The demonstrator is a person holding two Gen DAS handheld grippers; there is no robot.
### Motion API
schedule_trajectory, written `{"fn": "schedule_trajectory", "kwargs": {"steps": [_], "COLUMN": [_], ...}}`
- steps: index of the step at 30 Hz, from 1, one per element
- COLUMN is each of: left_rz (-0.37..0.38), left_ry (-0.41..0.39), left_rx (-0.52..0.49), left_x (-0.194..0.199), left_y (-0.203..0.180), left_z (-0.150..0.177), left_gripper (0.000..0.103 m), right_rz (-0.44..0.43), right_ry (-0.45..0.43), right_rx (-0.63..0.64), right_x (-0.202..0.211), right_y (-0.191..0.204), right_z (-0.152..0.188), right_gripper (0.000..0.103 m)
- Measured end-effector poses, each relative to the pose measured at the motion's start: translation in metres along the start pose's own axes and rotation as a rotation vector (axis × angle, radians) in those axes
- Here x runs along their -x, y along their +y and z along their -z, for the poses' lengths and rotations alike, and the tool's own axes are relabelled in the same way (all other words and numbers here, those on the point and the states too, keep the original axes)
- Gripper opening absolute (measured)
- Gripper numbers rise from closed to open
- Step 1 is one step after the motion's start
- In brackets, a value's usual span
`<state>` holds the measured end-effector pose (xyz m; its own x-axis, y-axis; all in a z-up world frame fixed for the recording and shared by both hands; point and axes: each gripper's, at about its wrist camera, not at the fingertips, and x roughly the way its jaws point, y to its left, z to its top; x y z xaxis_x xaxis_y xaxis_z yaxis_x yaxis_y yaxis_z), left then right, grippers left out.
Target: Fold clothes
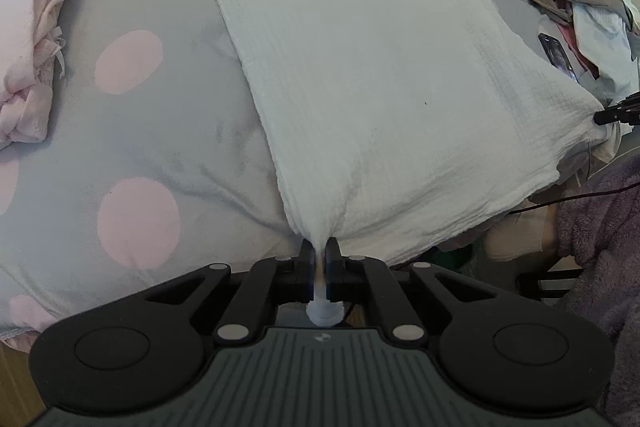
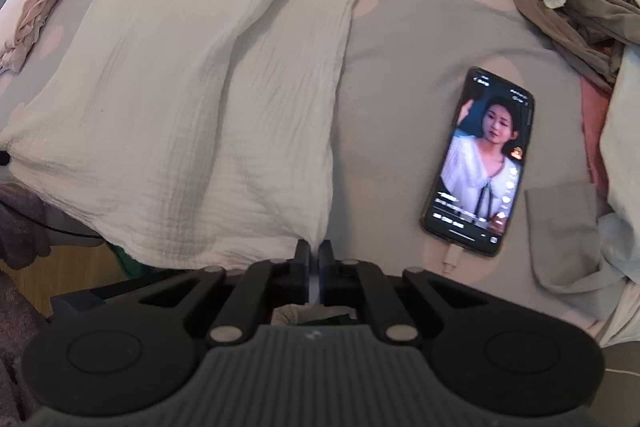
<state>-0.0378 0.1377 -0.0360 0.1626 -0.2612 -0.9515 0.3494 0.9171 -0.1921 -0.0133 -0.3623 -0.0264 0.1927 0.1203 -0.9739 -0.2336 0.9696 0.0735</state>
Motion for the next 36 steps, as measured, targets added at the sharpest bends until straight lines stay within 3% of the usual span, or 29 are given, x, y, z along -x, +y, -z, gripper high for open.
{"fn": "schedule_trajectory", "kwargs": {"steps": [7, 19, 21, 23, 24, 27, 31, 36], "left_rz": [-0.019, -0.037, -0.033, -0.036, -0.030, -0.016, -0.002, 0.021], "left_ry": [0.047, 0.151, 0.175, 0.171, 0.164, 0.085, -0.052, -0.152], "left_rx": [-0.011, -0.023, -0.017, -0.011, -0.008, 0.019, 0.083, 0.173], "left_x": [0.018, -0.016, -0.018, -0.014, -0.010, 0.006, 0.022, 0.012], "left_y": [0.006, 0.014, 0.016, 0.019, 0.021, 0.027, 0.036, 0.051], "left_z": [0.008, 0.012, 0.012, 0.012, 0.011, 0.000, -0.030, -0.073], "left_gripper": [0.001, 0.001, 0.002, 0.014, 0.022, 0.026, 0.026, 0.026], "right_rz": [0.052, 0.106, 0.113, 0.104, 0.101, 0.093, 0.094, 0.071], "right_ry": [0.115, 0.246, 0.259, 0.269, 0.268, 0.231, 0.115, -0.030], "right_rx": [0.023, 0.078, 0.079, 0.064, 0.059, 0.057, 0.029, -0.034], "right_x": [0.011, -0.043, -0.044, -0.041, -0.039, -0.025, -0.005, -0.007], "right_y": [-0.004, 0.006, 0.006, 0.004, 0.004, 0.003, -0.003, -0.012], "right_z": [0.033, 0.041, 0.040, 0.040, 0.040, 0.034, 0.011, -0.031], "right_gripper": [0.005, 0.006, 0.012, 0.033, 0.044, 0.044, 0.044, 0.041]}}
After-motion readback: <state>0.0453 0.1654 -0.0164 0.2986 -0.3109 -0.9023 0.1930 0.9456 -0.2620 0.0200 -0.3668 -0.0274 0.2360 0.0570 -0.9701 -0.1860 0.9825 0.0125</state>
